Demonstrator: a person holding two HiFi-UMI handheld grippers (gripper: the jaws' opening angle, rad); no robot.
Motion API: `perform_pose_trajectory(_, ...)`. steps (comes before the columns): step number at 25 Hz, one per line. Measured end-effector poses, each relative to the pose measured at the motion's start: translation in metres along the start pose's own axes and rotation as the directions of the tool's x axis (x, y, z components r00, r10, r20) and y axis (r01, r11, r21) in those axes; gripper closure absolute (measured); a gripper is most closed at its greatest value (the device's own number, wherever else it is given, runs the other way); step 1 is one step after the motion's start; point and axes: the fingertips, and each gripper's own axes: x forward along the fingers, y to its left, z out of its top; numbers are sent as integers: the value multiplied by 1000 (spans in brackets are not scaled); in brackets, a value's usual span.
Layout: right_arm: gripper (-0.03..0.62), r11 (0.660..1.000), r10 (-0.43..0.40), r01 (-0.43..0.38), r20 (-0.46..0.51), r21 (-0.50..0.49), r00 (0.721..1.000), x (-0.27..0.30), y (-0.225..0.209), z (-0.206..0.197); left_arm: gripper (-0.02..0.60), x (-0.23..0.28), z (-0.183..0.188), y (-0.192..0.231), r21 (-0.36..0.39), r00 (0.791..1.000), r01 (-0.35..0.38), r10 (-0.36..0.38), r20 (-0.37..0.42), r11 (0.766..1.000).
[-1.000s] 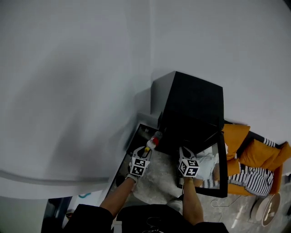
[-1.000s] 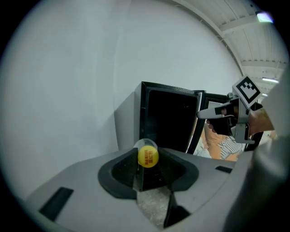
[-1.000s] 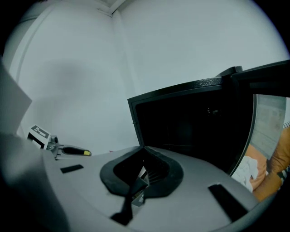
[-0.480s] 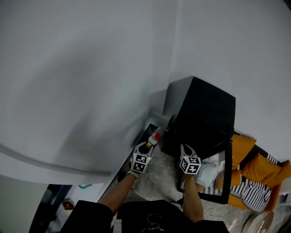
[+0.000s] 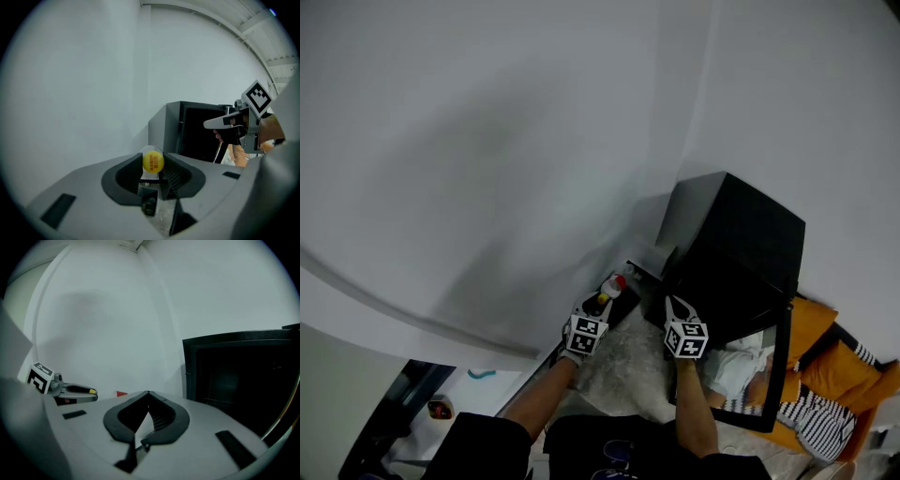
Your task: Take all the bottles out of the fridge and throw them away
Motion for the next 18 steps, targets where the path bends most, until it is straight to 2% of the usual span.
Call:
perform_pose_trajectory(9, 586, 999, 30, -30, -34, -13, 999, 10, 15, -11, 443, -7, -20, 10, -26, 1000, -9, 8, -30, 1000)
perform_pose_trajectory(18, 586, 1000, 25, -26, -102, -2, 994, 44, 10, -44, 443, 18, -53, 26, -52, 996, 20, -24, -83, 998)
